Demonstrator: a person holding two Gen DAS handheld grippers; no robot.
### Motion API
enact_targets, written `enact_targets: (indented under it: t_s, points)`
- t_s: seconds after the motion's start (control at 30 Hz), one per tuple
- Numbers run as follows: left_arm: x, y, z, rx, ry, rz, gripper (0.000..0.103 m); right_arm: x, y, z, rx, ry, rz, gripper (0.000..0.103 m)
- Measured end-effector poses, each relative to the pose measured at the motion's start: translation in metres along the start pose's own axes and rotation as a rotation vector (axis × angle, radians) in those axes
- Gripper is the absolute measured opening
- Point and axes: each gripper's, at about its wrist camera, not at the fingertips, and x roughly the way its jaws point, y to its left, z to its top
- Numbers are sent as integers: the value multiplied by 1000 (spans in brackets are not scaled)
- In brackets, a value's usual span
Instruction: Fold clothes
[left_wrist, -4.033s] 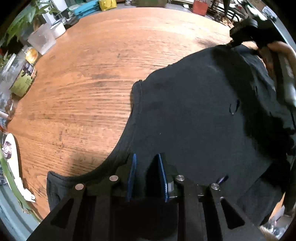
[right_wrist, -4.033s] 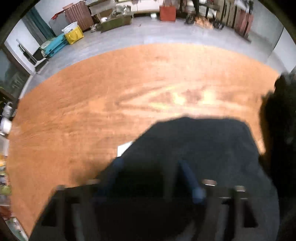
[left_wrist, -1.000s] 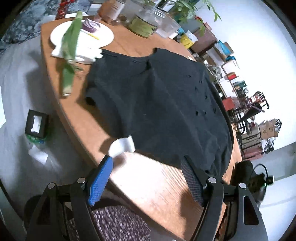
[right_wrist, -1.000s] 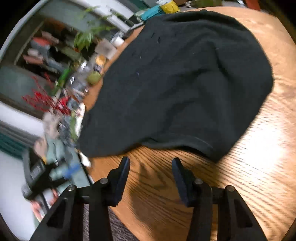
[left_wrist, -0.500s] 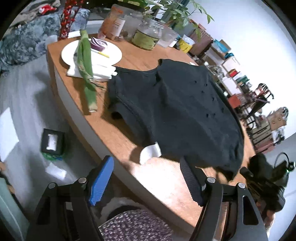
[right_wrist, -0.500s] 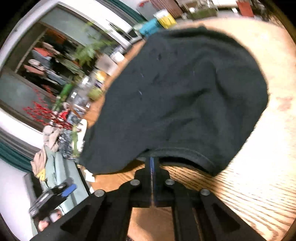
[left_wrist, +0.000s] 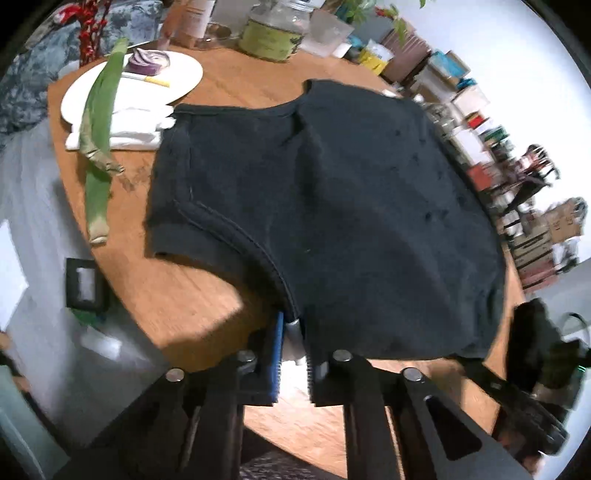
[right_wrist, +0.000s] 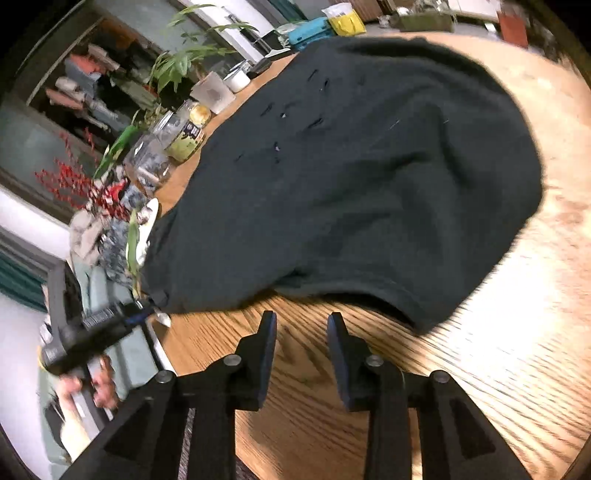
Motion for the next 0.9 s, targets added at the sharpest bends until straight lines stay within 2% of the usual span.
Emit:
enact_targets:
  t_s: [0.1,0.17,0.2,0.27,0.33,0.4,0.47,0.53,0.63,0.7,0.77,0.83,0.9]
  points:
    - [-16,-3,16,1,-28,-55,7,12,7,11,-49,-18,-38,36]
    - [-29,-5,27,1,-49,-91,7,15,5,20,-48,-31,-35,12]
    - [-35,-6,33,2,-60,-110,7,15,3,26,-29,-37,-5,9]
    - [-46,-14,51,24,-99,-126,7,6,2,36,-14,-69,36,7]
    - [-51,-22,67,40,-134,-123,7,-13,5,49,-20,-138,50,7]
    - [-50,-31,86,46,-164,-96,7,-29,8,65,-18,-199,48,7]
    - [-35,-38,101,43,-172,-39,7,-32,10,84,-17,-227,7,7]
    - [-17,-42,112,34,-162,7,7,-24,9,98,-10,-215,-17,7]
    - [9,-41,121,20,-132,40,7,-6,4,115,13,-192,-52,7]
    - [19,-35,124,1,-109,46,7,-3,-7,119,60,-212,-53,12]
    - [24,-32,124,-8,-97,46,7,-7,-10,112,90,-202,-13,37]
    - [26,-31,124,-9,-86,53,7,-5,-6,104,90,-177,15,51]
    - [29,-30,124,-11,-76,60,7,8,7,98,49,-136,15,57]
